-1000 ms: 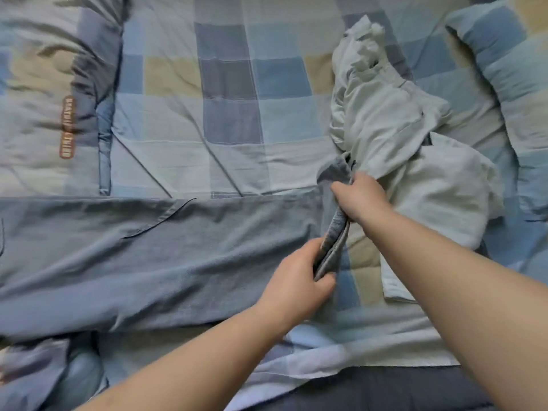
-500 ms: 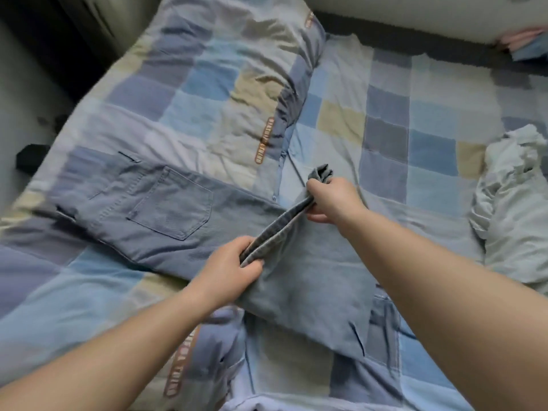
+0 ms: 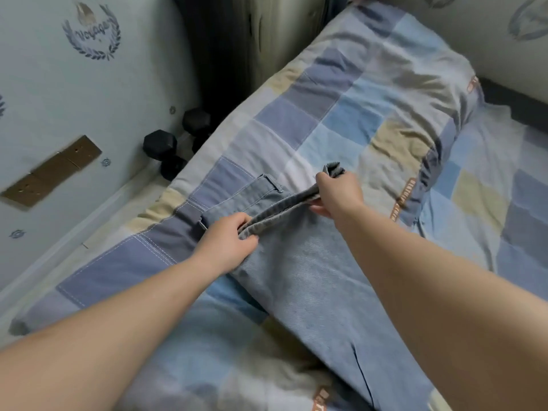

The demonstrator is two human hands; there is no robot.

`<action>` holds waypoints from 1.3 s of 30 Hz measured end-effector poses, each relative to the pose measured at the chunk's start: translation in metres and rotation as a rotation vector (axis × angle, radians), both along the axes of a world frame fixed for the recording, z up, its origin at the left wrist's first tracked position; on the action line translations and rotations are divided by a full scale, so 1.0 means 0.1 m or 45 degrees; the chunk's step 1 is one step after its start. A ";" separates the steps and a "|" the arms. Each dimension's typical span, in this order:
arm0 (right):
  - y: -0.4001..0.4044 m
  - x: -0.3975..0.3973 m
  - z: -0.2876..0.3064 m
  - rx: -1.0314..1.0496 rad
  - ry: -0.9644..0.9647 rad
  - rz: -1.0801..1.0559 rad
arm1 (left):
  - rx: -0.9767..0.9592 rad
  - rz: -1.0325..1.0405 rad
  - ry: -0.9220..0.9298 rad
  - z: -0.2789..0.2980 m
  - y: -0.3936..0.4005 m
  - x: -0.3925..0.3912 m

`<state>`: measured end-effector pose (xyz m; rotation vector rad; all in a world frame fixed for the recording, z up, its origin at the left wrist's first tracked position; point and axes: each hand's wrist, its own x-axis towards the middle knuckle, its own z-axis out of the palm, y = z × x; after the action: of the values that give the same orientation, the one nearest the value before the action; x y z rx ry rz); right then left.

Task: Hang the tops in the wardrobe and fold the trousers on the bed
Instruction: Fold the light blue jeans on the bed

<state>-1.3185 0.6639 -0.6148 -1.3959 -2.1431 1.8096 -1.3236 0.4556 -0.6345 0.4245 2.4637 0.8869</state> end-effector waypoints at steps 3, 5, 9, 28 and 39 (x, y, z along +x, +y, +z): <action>-0.09 -0.35 -0.11 -0.022 0.024 0.007 | -0.024 0.037 0.045 -0.11 -0.12 -0.34; -0.13 -0.48 -0.16 -0.016 0.025 0.065 | -0.047 0.030 0.053 -0.17 -0.18 -0.54; -0.14 -0.48 -0.40 -0.198 0.013 0.250 | -0.262 -0.005 -0.062 -0.37 -0.27 -0.91; 0.85 2.34 -1.25 -0.362 -0.371 -0.118 | -0.086 -1.424 0.132 -0.80 1.23 1.90; 1.53 2.42 -1.98 -0.298 -0.133 -0.220 | -0.724 -2.065 0.435 -1.51 1.29 2.57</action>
<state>-1.0765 0.8172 -0.8126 -1.7004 -1.8315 2.0132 -1.0662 0.5841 -0.7859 1.9438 1.5575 -0.5668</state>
